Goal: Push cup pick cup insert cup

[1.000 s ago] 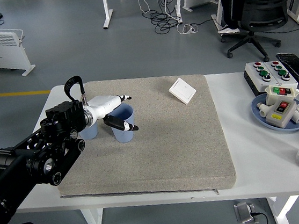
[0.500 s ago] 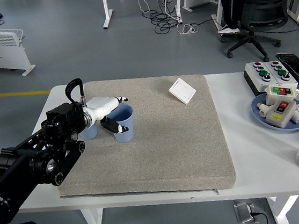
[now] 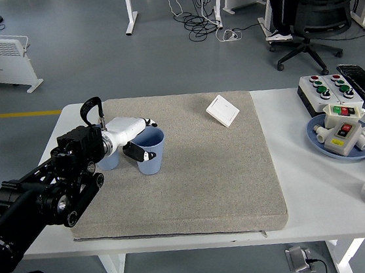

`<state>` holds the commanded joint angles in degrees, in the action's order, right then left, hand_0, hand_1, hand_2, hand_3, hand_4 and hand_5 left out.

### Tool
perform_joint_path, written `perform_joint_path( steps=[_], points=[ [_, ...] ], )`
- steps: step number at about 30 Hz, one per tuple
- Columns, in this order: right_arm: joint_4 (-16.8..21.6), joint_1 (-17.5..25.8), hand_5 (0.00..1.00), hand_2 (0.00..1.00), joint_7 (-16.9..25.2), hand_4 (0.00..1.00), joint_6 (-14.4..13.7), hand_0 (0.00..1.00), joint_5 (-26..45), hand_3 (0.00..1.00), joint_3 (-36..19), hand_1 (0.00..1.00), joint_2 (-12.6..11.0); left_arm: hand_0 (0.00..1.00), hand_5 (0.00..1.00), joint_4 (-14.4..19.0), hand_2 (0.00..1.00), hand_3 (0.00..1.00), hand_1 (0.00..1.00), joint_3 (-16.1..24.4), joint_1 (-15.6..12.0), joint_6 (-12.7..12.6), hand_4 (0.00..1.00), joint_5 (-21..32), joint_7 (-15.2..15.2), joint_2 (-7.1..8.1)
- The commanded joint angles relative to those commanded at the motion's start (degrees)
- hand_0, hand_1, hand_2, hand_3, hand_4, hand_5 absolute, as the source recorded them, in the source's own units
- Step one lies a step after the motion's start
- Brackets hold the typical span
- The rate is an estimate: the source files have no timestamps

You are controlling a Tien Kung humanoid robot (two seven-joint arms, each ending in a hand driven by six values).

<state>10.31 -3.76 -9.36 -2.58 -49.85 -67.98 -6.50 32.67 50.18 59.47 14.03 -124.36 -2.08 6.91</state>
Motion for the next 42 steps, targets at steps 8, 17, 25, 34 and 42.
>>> perform_joint_path(
  steps=[8,17,25,34,42],
  points=[
    [0.0,0.0,0.442,0.626,0.1,0.077,0.0,0.752,0.2,0.56,0.0,0.628,0.1,0.583,0.225,1.3,0.712,0.725,0.626,0.0,-0.3,0.3,0.611,0.8,0.0,0.53],
    [0.0,0.4,0.443,0.626,0.0,0.077,0.0,0.752,0.2,0.56,0.1,0.628,0.1,0.573,0.222,3.4,0.697,0.698,0.623,1.5,-1.3,0.7,0.605,3.1,0.2,1.63],
    [0.0,0.7,0.442,0.626,0.0,0.076,0.0,0.751,0.0,0.56,0.0,0.628,0.2,0.566,0.186,4.1,0.688,0.691,0.618,2.7,-2.1,0.7,0.576,3.2,0.2,2.24],
    [0.0,1.0,0.443,0.628,0.0,0.077,0.0,0.751,0.1,0.56,0.2,0.627,0.3,0.565,0.184,4.5,0.687,0.691,0.617,3.2,-2.5,0.6,0.574,3.2,-0.2,2.39],
    [0.0,1.1,0.443,0.628,-0.1,0.077,0.0,0.751,0.1,0.56,0.3,0.627,0.3,0.528,0.184,4.5,0.652,0.639,0.599,3.1,-2.7,0.3,0.57,3.3,-0.8,2.41]
  ],
)
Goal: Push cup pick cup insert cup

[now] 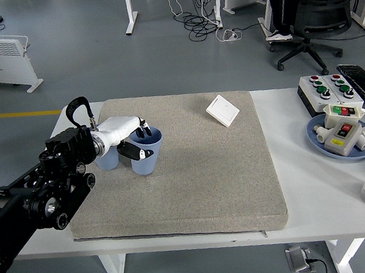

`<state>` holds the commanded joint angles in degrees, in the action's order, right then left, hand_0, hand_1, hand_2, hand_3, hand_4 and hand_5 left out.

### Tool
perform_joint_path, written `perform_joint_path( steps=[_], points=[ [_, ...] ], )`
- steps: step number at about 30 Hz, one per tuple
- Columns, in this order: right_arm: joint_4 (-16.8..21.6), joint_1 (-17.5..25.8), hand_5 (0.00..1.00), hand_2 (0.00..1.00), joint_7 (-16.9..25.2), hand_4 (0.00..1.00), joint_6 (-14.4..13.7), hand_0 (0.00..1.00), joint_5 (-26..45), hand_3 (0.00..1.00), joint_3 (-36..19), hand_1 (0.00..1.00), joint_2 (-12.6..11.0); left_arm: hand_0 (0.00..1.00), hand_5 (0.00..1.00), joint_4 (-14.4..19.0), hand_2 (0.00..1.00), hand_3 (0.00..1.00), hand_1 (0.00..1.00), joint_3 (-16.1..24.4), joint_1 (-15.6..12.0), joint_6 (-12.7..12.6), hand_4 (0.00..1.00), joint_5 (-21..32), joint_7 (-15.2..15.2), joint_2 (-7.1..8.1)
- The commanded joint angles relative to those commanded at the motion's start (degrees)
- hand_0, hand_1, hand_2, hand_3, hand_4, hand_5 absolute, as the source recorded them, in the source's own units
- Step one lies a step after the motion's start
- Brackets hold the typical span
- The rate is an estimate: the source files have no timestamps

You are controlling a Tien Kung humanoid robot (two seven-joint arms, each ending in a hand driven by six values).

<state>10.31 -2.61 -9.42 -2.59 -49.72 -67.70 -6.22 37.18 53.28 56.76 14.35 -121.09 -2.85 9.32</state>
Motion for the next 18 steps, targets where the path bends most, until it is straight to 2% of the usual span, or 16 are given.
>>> perform_joint_path(
  steps=[1,9,18],
  points=[
    [0.0,0.0,0.442,0.628,0.0,0.076,0.0,0.751,0.0,0.559,0.0,0.627,0.0,0.464,0.177,0.1,0.594,0.581,0.57,0.1,-0.1,0.0,0.561,0.0,0.0,0.02],
    [0.0,-0.2,0.438,0.627,0.1,0.073,0.0,0.751,0.3,0.559,0.1,0.627,-0.1,0.45,0.175,1.5,0.578,0.572,0.564,1.1,-0.1,0.3,0.555,-0.1,0.2,0.44],
    [0.0,-0.3,0.437,0.627,0.1,0.073,0.0,0.751,0.4,0.559,-0.1,0.627,0.0,0.452,0.167,6.7,0.574,0.567,0.562,3.5,0.2,1.2,0.55,0.4,1.1,1.9]
  ],
)
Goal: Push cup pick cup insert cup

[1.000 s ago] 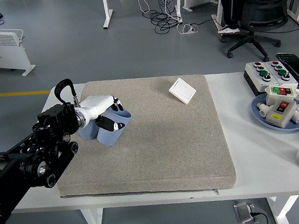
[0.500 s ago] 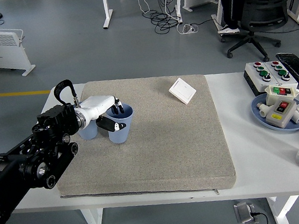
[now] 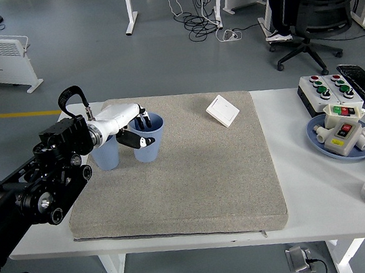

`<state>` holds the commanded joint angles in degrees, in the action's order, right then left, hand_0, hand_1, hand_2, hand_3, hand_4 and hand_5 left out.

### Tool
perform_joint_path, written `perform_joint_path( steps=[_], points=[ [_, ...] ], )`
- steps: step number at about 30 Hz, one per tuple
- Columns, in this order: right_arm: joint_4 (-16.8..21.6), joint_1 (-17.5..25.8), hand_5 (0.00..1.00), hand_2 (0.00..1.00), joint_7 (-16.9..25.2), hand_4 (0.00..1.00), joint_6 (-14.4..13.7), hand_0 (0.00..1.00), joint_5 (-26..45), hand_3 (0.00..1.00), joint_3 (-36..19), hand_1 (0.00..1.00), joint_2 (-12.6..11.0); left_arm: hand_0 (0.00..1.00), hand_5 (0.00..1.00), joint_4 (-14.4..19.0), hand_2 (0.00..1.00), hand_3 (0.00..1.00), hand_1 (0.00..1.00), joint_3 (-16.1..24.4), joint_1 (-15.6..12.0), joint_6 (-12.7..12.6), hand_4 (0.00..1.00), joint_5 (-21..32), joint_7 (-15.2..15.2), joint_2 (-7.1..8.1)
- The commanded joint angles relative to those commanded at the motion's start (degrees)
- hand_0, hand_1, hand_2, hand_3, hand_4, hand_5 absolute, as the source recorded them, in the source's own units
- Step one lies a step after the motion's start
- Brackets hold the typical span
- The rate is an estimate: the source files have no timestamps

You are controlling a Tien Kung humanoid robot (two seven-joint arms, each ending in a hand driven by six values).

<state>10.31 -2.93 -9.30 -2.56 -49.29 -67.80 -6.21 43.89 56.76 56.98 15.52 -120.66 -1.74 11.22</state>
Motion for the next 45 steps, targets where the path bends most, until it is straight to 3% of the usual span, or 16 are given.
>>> perform_joint_path(
  steps=[6,12,22,27,31,37,45],
  points=[
    [0.0,0.1,0.437,0.627,0.0,0.073,0.0,0.752,0.0,0.56,-0.2,0.627,0.0,0.45,0.172,4.5,0.571,0.564,0.561,2.3,0.5,0.8,0.55,0.0,0.9,1.49],
    [0.0,0.1,0.436,0.627,0.0,0.073,0.0,0.751,-0.1,0.559,-0.4,0.627,0.1,0.459,0.141,6.7,0.571,0.566,0.563,5.3,1.1,1.7,0.533,0.0,1.6,3.47],
    [0.0,0.2,0.436,0.625,0.0,0.072,-0.1,0.752,-0.1,0.559,-0.5,0.626,0.2,0.463,0.127,5.7,0.573,0.568,0.565,13.3,0.5,2.2,0.523,2.9,2.4,6.74],
    [0.0,0.3,0.435,0.625,0.0,0.072,0.0,0.752,0.1,0.559,-0.4,0.627,0.2,0.464,0.127,5.0,0.573,0.568,0.565,15.1,-0.2,2.6,0.522,3.3,2.6,8.09],
    [0.0,0.3,0.435,0.625,-0.1,0.072,0.0,0.751,0.1,0.559,-0.4,0.626,0.2,0.464,0.126,4.2,0.575,0.568,0.565,14.9,-0.4,2.7,0.522,3.4,2.6,8.3],
    [0.0,0.2,0.436,0.625,-0.3,0.072,-0.1,0.752,-0.1,0.56,0.0,0.626,0.2,0.47,0.128,0.9,0.574,0.569,0.569,15.0,-1.0,1.9,0.521,3.1,1.9,6.85],
    [0.0,0.5,0.436,0.625,-0.3,0.072,-0.1,0.752,0.2,0.56,0.2,0.627,0.2,0.47,0.13,0.2,0.577,0.569,0.569,16.5,-2.3,1.6,0.522,2.0,1.8,6.72]
  ],
)
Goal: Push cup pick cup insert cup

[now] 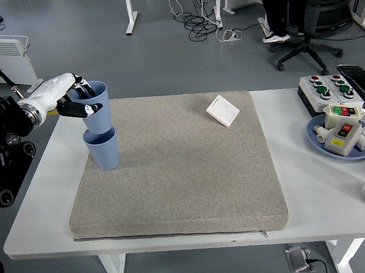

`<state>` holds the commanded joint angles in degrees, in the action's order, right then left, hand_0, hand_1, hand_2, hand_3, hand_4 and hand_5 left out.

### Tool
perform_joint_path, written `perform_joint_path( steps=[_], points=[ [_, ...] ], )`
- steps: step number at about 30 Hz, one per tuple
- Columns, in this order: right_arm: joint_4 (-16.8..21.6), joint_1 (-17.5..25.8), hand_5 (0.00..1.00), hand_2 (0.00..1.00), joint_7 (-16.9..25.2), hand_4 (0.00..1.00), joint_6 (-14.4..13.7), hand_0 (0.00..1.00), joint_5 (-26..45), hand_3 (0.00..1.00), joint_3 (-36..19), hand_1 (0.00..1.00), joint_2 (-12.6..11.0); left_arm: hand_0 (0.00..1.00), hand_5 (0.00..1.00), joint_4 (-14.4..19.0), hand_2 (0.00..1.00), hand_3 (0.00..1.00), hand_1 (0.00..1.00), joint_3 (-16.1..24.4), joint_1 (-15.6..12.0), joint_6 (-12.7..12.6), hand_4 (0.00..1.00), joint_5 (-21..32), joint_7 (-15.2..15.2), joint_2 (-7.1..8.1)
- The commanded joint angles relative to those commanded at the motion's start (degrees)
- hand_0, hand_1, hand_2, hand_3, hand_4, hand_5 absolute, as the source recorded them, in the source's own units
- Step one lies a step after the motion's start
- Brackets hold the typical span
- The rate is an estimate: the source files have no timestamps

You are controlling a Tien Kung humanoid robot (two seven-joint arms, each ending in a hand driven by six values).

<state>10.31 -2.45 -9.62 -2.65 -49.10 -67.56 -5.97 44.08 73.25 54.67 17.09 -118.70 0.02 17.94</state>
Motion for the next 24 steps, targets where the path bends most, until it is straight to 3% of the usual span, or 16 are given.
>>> perform_joint_path(
  steps=[24],
  points=[
    [0.0,0.3,0.438,0.627,0.0,0.073,0.0,0.752,0.0,0.559,0.4,0.627,0.1,0.462,0.124,-1.3,0.607,0.59,0.58,-0.6,-1.6,-0.7,0.526,-0.7,-1.3,-0.55]
  ],
)
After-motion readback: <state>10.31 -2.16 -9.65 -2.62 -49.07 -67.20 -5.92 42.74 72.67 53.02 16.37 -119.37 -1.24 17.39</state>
